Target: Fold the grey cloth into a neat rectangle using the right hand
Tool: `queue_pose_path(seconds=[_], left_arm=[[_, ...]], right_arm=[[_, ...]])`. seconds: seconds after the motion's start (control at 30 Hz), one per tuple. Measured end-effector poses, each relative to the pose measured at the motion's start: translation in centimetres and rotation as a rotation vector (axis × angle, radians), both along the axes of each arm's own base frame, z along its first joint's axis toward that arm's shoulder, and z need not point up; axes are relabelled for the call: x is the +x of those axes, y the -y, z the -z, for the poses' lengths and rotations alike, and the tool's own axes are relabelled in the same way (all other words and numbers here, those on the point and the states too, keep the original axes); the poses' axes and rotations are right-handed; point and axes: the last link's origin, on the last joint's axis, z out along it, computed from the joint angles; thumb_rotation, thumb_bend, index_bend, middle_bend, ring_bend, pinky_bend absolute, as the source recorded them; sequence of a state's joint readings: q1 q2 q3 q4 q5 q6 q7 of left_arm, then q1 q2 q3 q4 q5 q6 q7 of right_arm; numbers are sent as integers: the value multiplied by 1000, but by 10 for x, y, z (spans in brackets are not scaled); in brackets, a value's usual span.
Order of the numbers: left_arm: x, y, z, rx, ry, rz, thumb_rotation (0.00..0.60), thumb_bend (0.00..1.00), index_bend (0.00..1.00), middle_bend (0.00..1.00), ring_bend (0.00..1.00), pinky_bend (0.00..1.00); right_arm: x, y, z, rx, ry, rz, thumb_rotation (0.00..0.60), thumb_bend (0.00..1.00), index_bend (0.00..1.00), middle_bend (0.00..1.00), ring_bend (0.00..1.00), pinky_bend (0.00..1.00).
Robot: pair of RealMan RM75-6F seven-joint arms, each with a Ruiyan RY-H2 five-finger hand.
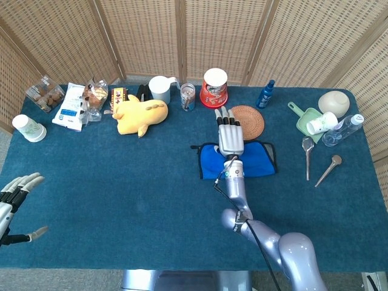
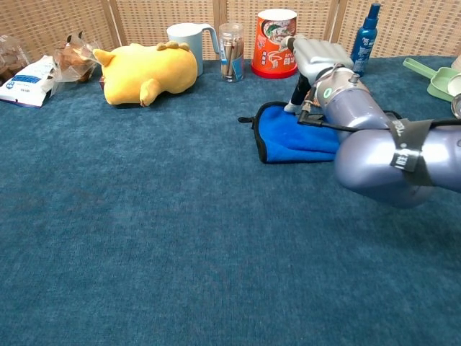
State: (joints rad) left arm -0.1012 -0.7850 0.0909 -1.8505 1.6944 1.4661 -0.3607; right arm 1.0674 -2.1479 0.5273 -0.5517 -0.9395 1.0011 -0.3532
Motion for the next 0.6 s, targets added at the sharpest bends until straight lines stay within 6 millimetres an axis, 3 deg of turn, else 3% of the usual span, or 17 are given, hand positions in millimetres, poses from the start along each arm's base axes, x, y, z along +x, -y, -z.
queue_pose_path(seconds=[0.6], left_arm=[[0,1,0,3,-2,-1,600,238,67,0,0,62]], right_arm=[[5,2,-2,-11,55,-8,600,42,36,0,0,273]])
